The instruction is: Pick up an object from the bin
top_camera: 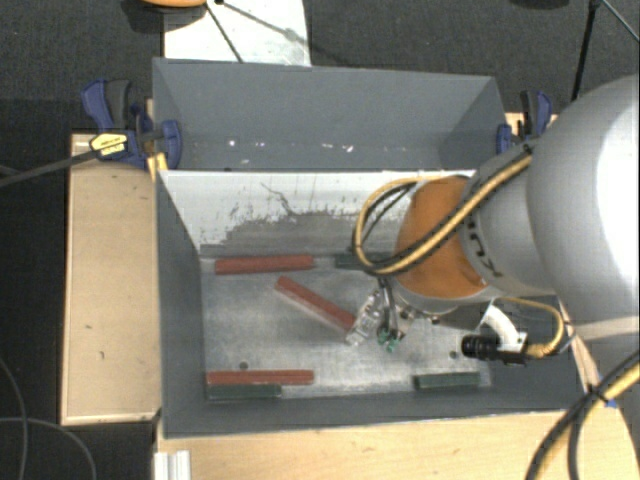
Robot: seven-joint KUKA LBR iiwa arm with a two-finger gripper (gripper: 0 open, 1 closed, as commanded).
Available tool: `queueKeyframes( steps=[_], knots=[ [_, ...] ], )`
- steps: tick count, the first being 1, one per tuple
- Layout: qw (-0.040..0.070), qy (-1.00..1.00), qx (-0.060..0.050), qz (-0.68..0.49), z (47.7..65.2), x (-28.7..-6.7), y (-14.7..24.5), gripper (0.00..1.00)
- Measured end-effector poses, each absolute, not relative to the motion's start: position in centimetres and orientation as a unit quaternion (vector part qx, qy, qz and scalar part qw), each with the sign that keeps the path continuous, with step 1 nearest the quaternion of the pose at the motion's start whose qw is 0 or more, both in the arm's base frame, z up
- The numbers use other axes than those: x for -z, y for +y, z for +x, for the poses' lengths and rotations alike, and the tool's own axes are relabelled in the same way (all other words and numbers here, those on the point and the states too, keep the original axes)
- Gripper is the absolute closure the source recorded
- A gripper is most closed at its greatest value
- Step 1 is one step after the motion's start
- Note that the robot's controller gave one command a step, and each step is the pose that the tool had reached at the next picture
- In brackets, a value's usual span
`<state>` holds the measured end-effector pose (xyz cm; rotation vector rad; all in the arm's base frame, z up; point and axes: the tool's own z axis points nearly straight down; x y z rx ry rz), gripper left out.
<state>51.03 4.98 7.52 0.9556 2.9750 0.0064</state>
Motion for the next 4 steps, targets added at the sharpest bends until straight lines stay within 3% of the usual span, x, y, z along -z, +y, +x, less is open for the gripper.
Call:
queueKeyframes(
  steps=[1,2,3,4],
  knots=[
    [0.004,0.953,-0.002,0.304,50.74,-7.24,5.14,0.00],
    [0.008,0.952,-0.002,0.305,51.04,-7.53,5.00,1.00],
    [0.008,0.953,-0.002,0.304,51.04,-7.53,4.99,1.00],
    [0.004,0.953,-0.002,0.302,50.74,-7.24,5.14,0.00]
  ],
)
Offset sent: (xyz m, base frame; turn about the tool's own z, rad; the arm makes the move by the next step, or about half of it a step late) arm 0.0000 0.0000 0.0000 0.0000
